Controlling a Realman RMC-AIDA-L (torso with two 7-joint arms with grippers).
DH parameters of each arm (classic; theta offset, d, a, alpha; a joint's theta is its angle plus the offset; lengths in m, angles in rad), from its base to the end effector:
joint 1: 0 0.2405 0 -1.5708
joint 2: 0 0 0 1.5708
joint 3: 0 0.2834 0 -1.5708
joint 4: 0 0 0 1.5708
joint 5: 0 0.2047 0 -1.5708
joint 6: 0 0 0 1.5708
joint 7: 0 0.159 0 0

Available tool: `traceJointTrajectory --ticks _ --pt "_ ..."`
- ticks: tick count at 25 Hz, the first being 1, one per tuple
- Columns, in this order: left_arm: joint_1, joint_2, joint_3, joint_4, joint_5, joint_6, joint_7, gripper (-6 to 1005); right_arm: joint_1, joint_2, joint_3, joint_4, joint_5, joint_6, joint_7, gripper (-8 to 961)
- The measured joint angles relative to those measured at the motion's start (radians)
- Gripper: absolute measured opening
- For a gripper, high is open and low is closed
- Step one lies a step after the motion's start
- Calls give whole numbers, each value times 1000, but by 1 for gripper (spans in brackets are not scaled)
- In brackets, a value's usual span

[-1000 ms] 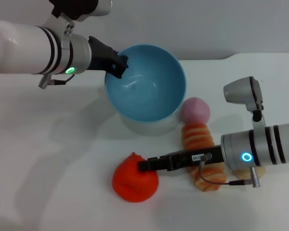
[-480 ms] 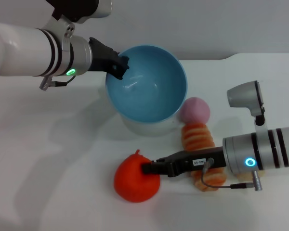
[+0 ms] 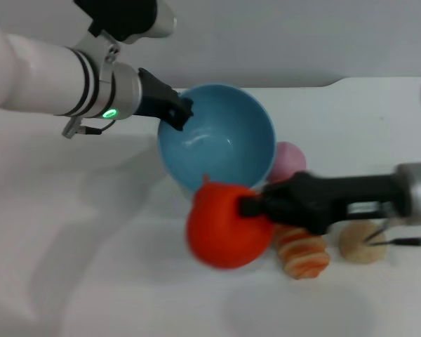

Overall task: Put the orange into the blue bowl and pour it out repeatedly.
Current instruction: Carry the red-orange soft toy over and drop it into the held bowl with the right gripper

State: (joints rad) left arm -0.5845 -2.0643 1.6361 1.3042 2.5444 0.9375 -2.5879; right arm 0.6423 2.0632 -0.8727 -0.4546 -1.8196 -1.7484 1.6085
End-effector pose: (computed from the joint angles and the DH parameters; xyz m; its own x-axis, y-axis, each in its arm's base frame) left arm -0.1652 0.4151 -0.0578 0.9155 0.3983 0.0576 0.3511 -0.7206 -0.5979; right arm 0.2122 0.3216 -0.0546 0.6373 -0.5726 -0.5157 -0.4615 -0.8195 0.3397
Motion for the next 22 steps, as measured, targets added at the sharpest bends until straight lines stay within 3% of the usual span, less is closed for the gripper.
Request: traceJointTrajectory --ticks 5,8,13,22 --pt "-44 1 -5 -6 -2 102 -4 -1 -87 -43 8 -187 109 -138 56 30" --pt "-45 -2 0 8 -7 154 -12 -1 -119 -53 36 -231 127 -140 82 31" --pt "-46 -4 18 27 -10 223 -53 -1 -143 -56 51 -207 83 -96 50 32" --pt "-36 -4 50 25 -33 193 -54 -2 -135 -52 48 -133 47 9 63 35"
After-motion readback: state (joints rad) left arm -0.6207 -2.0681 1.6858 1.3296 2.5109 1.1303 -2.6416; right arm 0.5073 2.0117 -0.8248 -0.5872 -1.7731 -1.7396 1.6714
